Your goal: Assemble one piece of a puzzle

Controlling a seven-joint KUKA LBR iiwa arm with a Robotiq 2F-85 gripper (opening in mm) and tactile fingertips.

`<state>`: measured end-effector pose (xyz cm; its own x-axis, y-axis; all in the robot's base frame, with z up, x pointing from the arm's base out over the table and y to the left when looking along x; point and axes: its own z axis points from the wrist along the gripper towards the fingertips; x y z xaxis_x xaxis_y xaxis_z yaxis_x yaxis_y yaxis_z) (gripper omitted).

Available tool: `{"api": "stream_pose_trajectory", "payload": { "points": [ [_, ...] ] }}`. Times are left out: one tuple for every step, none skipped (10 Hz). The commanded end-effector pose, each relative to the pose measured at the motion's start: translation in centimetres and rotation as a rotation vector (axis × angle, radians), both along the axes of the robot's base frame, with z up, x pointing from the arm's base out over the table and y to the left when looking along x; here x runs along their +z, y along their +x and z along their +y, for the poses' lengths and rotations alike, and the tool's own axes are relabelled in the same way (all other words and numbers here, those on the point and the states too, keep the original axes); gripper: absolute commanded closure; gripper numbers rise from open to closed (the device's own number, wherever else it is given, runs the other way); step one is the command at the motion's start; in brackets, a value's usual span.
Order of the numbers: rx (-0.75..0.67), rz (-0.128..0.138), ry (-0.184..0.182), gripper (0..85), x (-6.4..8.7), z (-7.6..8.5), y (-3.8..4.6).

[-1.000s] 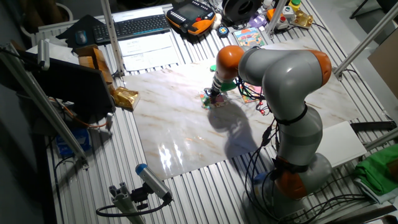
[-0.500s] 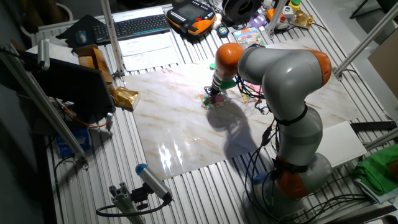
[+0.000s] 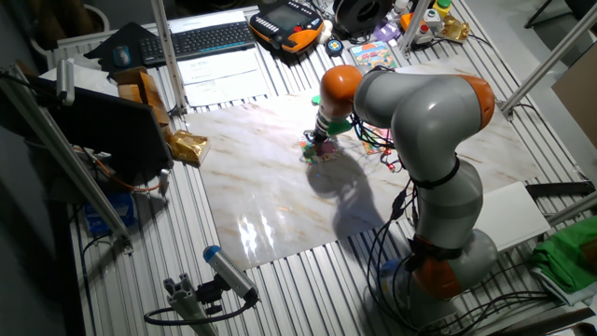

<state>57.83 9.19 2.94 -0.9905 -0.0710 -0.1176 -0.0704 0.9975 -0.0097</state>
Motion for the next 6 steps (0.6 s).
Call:
{"api": "stream_pose_trajectory", "payload": {
  "points": [
    [-0.001,-0.002,-0.001,84.3,-0.10,0.12,0.02],
    [-0.003,-0.003,-0.003,84.3,-0.27,0.29,-0.05],
    [-0.004,-0.006,-0.001,84.3,-0.40,0.40,-0.12],
    [-0.004,-0.008,-0.001,84.3,-0.53,0.49,-0.13],
    [-0.004,-0.011,-0.002,84.3,-0.63,0.54,-0.14],
    [-0.004,-0.011,-0.002,84.3,-0.61,0.57,-0.16]
  ]
}}
